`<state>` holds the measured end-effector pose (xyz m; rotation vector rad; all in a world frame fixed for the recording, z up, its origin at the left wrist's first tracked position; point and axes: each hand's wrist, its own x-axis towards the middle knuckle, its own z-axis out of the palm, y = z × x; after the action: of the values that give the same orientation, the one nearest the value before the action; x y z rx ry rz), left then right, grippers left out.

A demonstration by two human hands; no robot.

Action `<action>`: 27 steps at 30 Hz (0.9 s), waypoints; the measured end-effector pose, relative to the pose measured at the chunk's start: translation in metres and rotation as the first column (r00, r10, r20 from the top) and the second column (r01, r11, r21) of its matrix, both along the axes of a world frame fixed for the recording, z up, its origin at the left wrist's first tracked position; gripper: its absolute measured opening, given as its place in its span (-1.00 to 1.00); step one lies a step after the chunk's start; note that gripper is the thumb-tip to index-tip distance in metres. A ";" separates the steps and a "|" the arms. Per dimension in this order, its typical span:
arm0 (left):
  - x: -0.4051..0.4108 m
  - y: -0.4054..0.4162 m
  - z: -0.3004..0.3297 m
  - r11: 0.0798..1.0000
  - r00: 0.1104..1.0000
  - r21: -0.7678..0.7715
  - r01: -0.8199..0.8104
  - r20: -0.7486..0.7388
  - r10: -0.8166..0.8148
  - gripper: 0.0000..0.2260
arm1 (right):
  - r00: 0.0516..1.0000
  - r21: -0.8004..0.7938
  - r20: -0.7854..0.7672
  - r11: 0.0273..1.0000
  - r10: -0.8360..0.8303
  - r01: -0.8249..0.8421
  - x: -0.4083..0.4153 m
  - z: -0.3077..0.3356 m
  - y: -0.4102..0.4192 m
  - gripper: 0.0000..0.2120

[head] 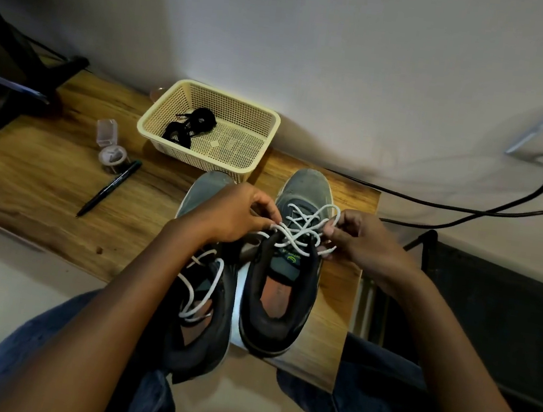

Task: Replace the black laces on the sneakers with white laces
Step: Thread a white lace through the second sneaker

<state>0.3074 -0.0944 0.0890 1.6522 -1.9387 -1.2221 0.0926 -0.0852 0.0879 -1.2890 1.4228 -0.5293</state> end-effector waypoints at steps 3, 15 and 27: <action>0.000 0.001 0.001 1.000 1.000 0.001 0.010 -0.013 -0.010 -0.90 | 1.000 0.014 0.002 1.000 -0.014 0.014 0.000 -0.001 -0.001 -0.81; -0.002 0.002 0.003 0.995 0.979 -0.094 -0.018 -0.206 -0.002 -0.95 | 1.000 0.045 0.005 0.999 -0.022 0.022 -0.002 0.000 0.000 -0.81; -0.004 0.001 0.000 0.995 0.993 -0.070 -0.066 -0.107 0.058 -0.85 | 0.998 0.058 0.033 0.997 -0.047 0.045 0.001 0.001 0.001 -0.92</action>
<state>0.3034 -0.0933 0.0892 1.5674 -1.8335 -1.1761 0.0935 -0.0844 0.0892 -1.1990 1.4326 -0.5357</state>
